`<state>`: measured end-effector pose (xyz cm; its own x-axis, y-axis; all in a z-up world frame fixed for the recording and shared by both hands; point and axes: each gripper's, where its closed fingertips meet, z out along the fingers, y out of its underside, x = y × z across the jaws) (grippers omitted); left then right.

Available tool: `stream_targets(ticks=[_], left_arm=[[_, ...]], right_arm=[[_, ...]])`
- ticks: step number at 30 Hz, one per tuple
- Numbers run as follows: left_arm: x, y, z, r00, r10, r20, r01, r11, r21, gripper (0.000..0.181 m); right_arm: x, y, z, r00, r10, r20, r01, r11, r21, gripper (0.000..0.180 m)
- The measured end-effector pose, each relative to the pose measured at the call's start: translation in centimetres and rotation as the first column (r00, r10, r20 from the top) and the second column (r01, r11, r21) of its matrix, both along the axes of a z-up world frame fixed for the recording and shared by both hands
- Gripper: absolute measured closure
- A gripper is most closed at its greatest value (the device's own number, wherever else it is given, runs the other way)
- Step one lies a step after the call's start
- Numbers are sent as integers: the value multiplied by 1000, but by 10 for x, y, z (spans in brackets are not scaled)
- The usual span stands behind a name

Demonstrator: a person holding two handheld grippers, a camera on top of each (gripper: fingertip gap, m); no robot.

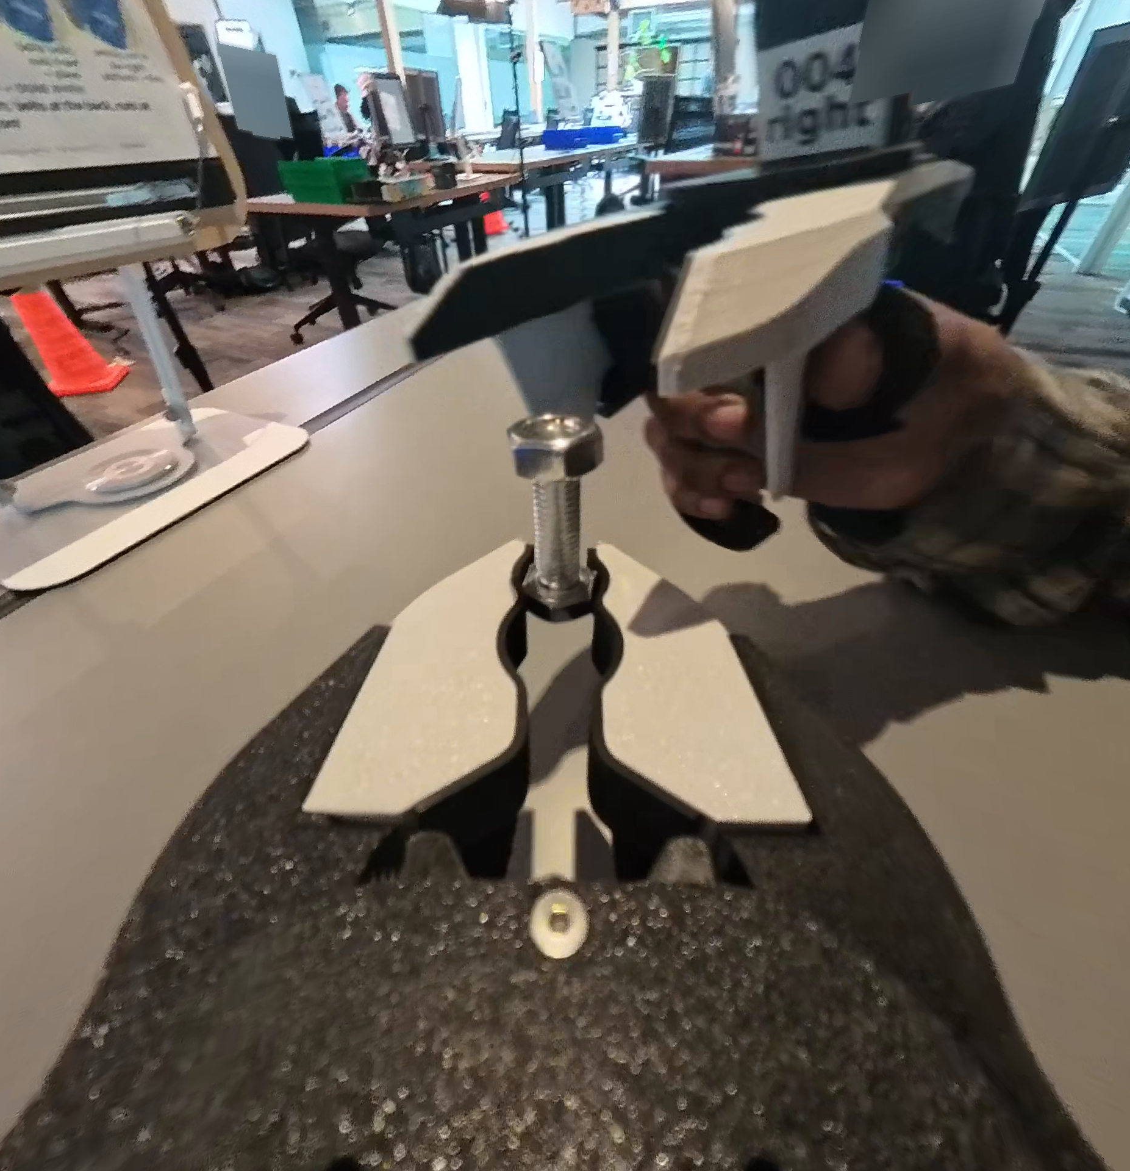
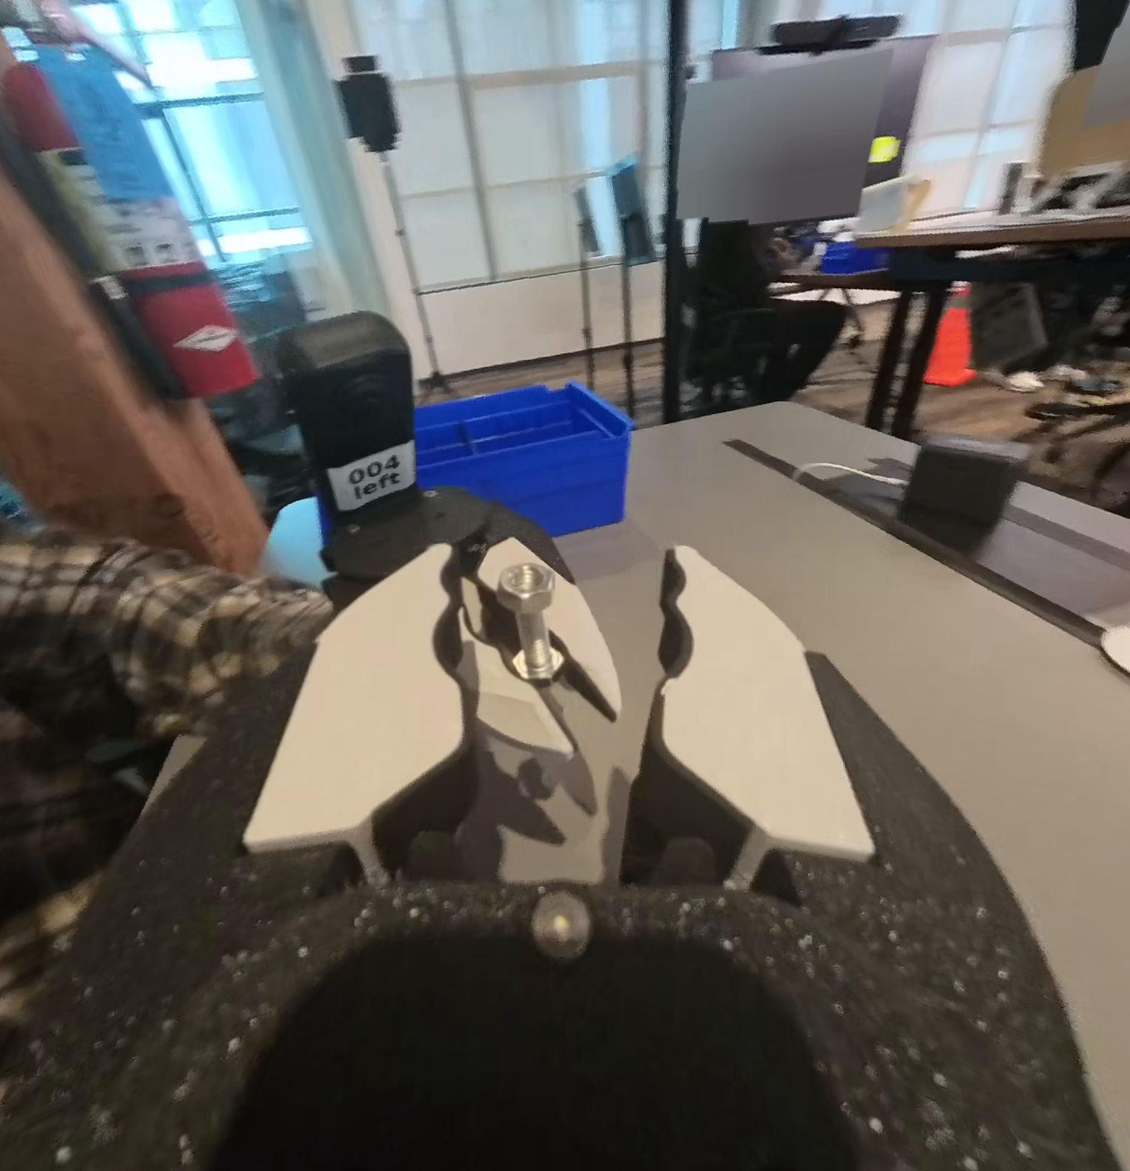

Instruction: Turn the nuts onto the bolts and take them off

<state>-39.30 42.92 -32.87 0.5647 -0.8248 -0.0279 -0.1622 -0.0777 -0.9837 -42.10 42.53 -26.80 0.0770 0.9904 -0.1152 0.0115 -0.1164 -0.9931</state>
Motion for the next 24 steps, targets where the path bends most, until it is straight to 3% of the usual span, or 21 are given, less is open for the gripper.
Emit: stream_targets(ticks=[4, 8, 14, 24], left_arm=[[-6, 6, -3, 999, 49, 4, -49, 998, -31, 166], [-5, 6, -3, 998, 55, 6, -54, 998, -33, 166], [-5, 4, 1, 999, 46, 16, -46, 999, -20, 166], [1, -6, 11, 997, -42, 64, 41, 999, 17, 166]], right_arm=[[-3, 2, -9, 987, -158, 26, 158, 987, -1, 129], [-12, -3, -10, 986, -167, 7, 167, 986, -19, 142], [-23, -8, -14, 993, -117, 33, 117, 993, -14, 162], [-20, -22, -5, 994, 108, -29, -106, 992, 75, 162]])
